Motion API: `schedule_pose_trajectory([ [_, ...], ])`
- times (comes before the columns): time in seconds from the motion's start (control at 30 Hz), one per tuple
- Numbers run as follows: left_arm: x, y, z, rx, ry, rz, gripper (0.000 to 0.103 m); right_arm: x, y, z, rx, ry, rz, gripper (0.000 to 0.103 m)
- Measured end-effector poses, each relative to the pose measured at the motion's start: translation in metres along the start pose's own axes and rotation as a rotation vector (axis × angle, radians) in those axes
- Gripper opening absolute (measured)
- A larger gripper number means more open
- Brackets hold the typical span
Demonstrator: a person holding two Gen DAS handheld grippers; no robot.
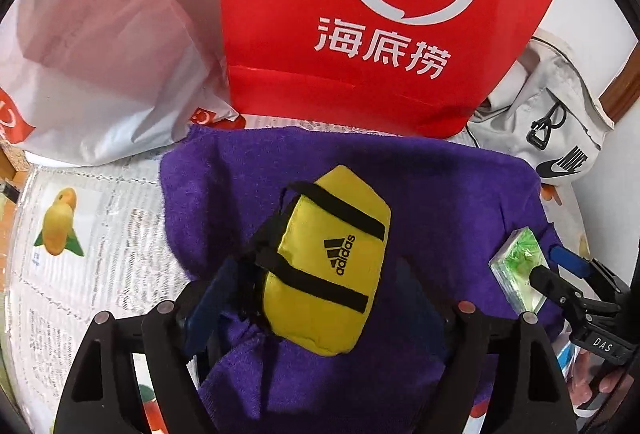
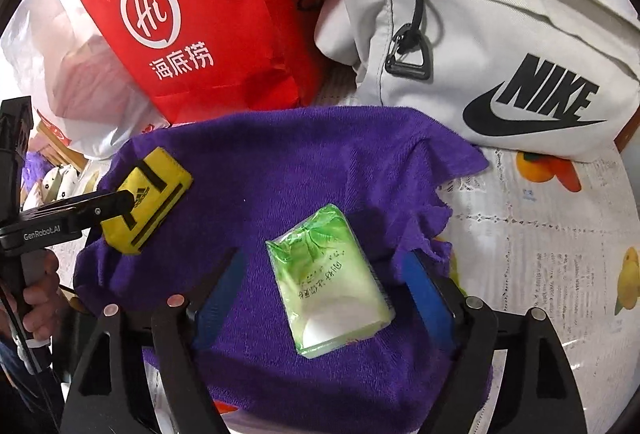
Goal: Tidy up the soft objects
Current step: 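Open both grippers to release the pouch and tissue pack on the towel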
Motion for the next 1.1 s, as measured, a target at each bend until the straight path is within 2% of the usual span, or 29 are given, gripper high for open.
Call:
schedule_pose_trajectory([
  [0.13, -0.014, 0.003, -0.008, -0.007, -0.009, 0.027, 0.081, -0.013, 0.003, -0.003, -0.012, -0.024, -0.047, 0.081],
  [0.2, -0.027, 0.006, -0.015, -0.014, -0.037, 0.041, 0.081, -0.021, 0.009, -0.006, -0.023, -0.049, -0.106, 0.081],
  [0.27, -0.040, 0.011, -0.022, -0.016, -0.076, 0.049, 0.081, -0.031, 0.015, -0.011, -0.045, -0.071, -0.126, 0.081],
  [0.47, -0.090, 0.015, -0.051, -0.005, -0.142, 0.065, 0.081, -0.075, 0.018, -0.032, -0.009, -0.110, -0.009, 0.081],
  [0.53, -0.104, 0.017, -0.064, -0.012, -0.144, 0.079, 0.081, -0.098, 0.015, -0.046, 0.016, -0.157, -0.005, 0.081],
  [0.67, -0.125, 0.022, -0.095, -0.030, -0.136, 0.049, 0.081, -0.119, 0.024, -0.073, 0.023, -0.145, -0.009, 0.081],
  [0.8, -0.137, 0.025, -0.125, -0.037, -0.134, 0.042, 0.081, -0.134, 0.030, -0.107, 0.041, -0.159, 0.053, 0.081],
  [0.93, -0.145, 0.036, -0.154, -0.069, -0.128, 0.050, 0.081, -0.142, 0.058, -0.139, -0.011, -0.170, 0.102, 0.081],
  [1.1, -0.150, 0.051, -0.187, -0.084, -0.124, 0.095, 0.081, -0.137, 0.108, -0.170, -0.127, -0.191, 0.158, 0.081],
])
Point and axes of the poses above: each gripper's, at about its wrist camera, not at the fingertips, and x roughly the way its jaws point, y to its left, z to its top, the point moved 1 cm from there along x, roughly the way its jaws point, and after that the axes turned 10 degrees about x, right-handed, at the moved point
